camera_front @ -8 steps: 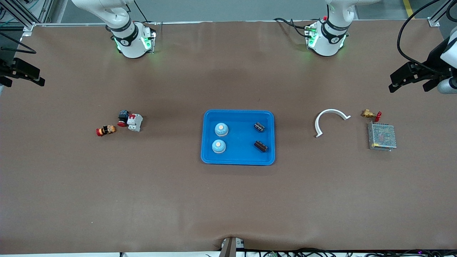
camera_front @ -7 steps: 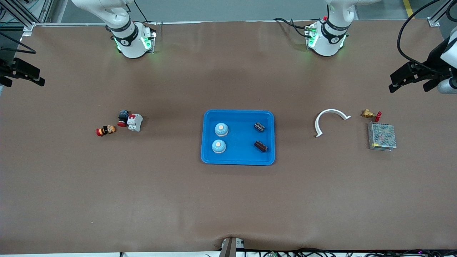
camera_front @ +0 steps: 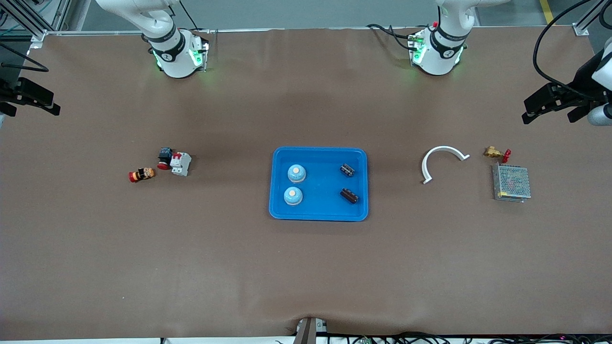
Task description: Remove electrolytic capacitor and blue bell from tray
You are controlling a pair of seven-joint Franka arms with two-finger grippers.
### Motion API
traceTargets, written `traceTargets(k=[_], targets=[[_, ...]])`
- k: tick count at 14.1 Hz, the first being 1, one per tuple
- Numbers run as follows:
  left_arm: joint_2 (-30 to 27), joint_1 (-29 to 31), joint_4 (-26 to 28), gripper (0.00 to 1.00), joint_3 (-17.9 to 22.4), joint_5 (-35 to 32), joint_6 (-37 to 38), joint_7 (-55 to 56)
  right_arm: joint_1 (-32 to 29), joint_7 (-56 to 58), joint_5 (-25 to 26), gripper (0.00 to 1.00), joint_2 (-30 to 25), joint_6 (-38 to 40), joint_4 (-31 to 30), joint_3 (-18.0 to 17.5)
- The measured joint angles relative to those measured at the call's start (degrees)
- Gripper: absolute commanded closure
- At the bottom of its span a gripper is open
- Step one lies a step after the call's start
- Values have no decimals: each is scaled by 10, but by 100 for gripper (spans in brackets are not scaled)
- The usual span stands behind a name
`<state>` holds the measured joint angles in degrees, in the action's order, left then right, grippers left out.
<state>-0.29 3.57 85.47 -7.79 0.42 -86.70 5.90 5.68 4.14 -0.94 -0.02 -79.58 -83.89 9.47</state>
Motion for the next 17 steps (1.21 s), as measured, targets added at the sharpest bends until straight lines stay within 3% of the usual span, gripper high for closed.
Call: traceTargets(k=[6, 11, 17], targets=[[18, -5, 9, 0, -15, 0, 15, 51, 22, 0, 0, 0, 1, -11, 0, 0], [45, -12, 21, 0, -78, 0, 6, 177, 63, -63, -7, 0, 22, -40, -1, 0], [74, -15, 39, 0, -137, 0, -21, 276, 132, -165, -61, 0, 61, -86, -1, -1]])
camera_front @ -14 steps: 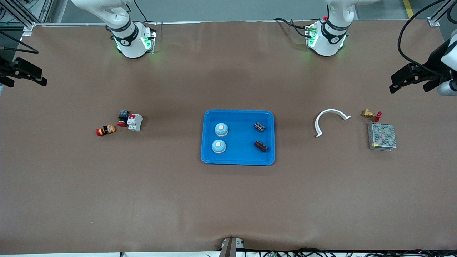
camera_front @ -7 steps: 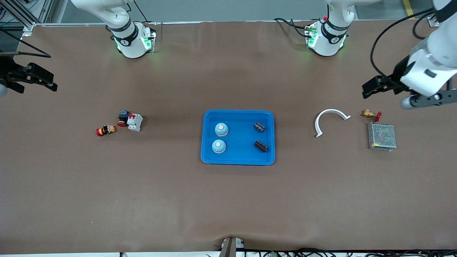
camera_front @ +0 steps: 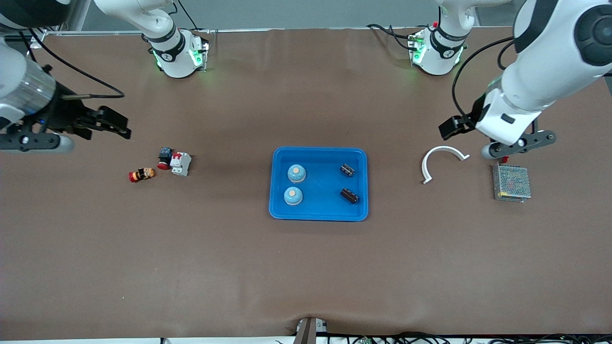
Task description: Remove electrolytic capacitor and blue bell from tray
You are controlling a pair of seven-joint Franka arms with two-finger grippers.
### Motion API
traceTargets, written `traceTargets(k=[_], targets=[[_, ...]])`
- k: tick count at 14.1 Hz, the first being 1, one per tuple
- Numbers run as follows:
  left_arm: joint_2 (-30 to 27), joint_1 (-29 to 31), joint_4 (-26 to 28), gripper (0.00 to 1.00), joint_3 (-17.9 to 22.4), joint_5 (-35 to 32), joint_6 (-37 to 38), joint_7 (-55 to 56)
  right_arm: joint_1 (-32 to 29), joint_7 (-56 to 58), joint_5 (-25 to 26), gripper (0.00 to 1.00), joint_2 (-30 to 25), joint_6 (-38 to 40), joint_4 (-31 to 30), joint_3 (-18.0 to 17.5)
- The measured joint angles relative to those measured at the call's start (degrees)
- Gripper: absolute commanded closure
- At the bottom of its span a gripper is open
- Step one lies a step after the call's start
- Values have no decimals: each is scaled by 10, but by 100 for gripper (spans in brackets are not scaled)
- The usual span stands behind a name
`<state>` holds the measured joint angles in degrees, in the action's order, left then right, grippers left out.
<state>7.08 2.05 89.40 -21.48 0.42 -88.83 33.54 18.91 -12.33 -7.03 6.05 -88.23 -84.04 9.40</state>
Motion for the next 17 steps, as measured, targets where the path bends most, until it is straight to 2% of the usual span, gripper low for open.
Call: traceTargets(k=[5, 10, 17], targets=[[13, -30, 44, 0, -11, 0, -64, 83, 92, -103, -1, 0, 36, -56, -2, -1], [13, -37, 83, 0, -12, 0, -106, 128, 102, -110, -1, 0, 71, -101, -7, 1], [14, -42, 144, 0, -33, 0, -188, 216, 155, -153, -1, 0, 144, -189, -8, 1]])
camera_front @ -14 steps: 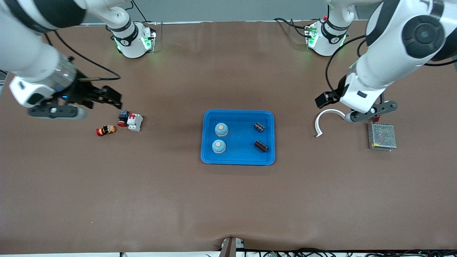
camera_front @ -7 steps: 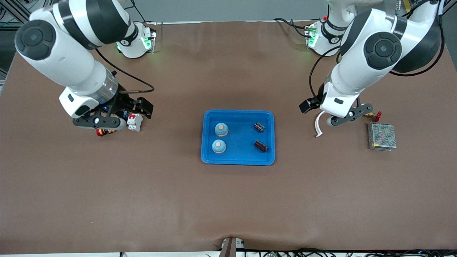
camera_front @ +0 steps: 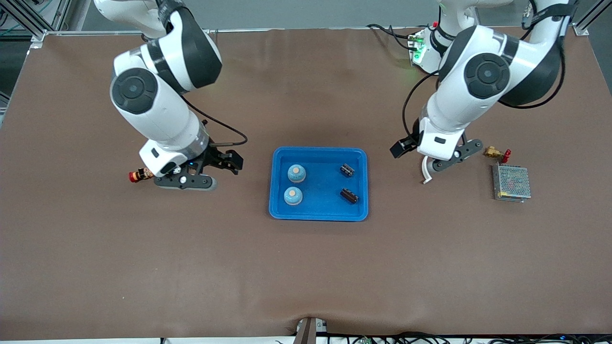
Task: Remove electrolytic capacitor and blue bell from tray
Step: 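Reach the right gripper to a blue bell while the left gripper grasps a capacitor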
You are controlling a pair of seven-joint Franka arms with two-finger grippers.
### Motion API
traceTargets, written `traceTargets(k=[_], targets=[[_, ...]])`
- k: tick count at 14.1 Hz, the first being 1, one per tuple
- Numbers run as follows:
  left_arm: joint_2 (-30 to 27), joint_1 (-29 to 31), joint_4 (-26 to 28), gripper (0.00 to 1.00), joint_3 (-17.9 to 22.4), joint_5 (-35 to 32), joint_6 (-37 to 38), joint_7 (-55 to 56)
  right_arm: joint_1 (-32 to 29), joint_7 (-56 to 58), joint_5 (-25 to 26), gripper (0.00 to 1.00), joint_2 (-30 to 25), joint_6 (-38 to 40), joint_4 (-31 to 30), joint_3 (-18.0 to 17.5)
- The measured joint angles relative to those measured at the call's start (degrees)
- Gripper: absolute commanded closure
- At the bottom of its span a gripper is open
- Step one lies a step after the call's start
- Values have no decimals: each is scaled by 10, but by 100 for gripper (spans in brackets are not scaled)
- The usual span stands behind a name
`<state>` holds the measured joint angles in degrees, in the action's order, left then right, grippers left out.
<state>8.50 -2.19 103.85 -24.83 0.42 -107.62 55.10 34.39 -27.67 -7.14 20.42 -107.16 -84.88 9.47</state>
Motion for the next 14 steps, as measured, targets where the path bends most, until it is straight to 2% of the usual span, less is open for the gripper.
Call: traceTargets(k=[5, 9, 12, 13, 14], targets=[[22, -25, 41, 0, -15, 0, -52, 79, 36, -15, 0, 0, 52, -57, -1, 0], [67, -44, 71, 0, -16, 0, -160, 157, 62, -24, 0, 0, 90, -87, -1, 0], [109, -80, 78, 10, -17, 0, -209, 212, 75, -24, 0, 0, 110, -94, -1, -1], [122, -85, 78, 21, -17, 0, -221, 218, 77, -25, 0, 0, 114, -96, -1, -1], [134, -87, 78, 24, -17, 0, -234, 220, 78, -25, 0, 0, 116, -98, -1, 0]])
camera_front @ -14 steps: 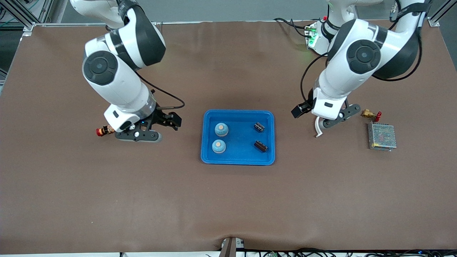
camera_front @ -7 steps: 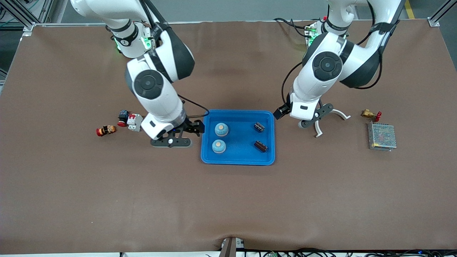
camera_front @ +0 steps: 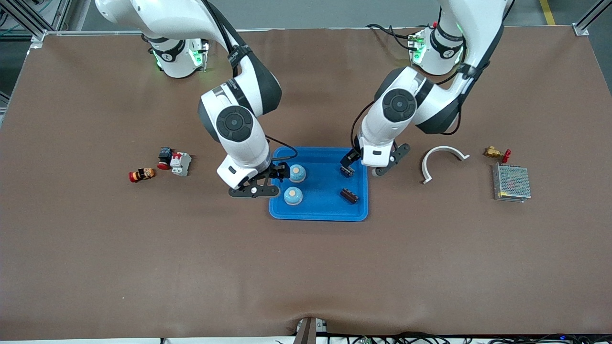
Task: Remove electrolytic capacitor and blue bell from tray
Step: 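Reach the right gripper to a blue bell while the left gripper grasps a capacitor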
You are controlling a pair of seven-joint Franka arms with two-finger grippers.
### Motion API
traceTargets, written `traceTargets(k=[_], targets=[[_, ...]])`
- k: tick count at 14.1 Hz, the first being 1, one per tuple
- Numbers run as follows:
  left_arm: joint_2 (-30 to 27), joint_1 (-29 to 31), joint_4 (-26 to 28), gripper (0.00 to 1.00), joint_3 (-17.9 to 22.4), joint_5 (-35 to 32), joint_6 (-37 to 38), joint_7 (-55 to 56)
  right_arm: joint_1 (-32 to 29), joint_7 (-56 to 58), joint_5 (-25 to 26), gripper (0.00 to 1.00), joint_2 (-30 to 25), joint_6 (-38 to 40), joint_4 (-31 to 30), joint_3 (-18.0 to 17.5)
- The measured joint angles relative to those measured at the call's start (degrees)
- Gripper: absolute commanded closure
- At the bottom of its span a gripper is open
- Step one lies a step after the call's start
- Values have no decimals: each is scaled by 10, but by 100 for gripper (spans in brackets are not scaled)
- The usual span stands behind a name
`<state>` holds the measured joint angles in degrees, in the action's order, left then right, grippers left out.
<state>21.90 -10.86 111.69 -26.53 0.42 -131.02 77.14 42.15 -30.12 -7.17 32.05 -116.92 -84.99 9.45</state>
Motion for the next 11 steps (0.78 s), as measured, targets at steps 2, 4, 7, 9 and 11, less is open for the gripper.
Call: traceTargets(k=[2, 4, 7, 9, 11], targets=[[21, 1, 0, 25, 1, 0, -24, 9, -2, 14, 0, 0, 1, 0, 0, 4], [39, -1, 0, 24, 1, 0, -42, 22, -8, 49, 0, 0, 1, 0, 0, 8], [62, -10, 0, 25, 1, -5, -52, 32, -20, 69, 0, 0, 1, 0, 2, 9], [77, -11, 0, 29, 1, -27, -58, 44, -20, 70, 0, 0, 1, -1, 5, 9], [90, -11, 0, 29, 2, -44, -71, 61, -20, 70, 0, 0, 1, -4, 6, 9]])
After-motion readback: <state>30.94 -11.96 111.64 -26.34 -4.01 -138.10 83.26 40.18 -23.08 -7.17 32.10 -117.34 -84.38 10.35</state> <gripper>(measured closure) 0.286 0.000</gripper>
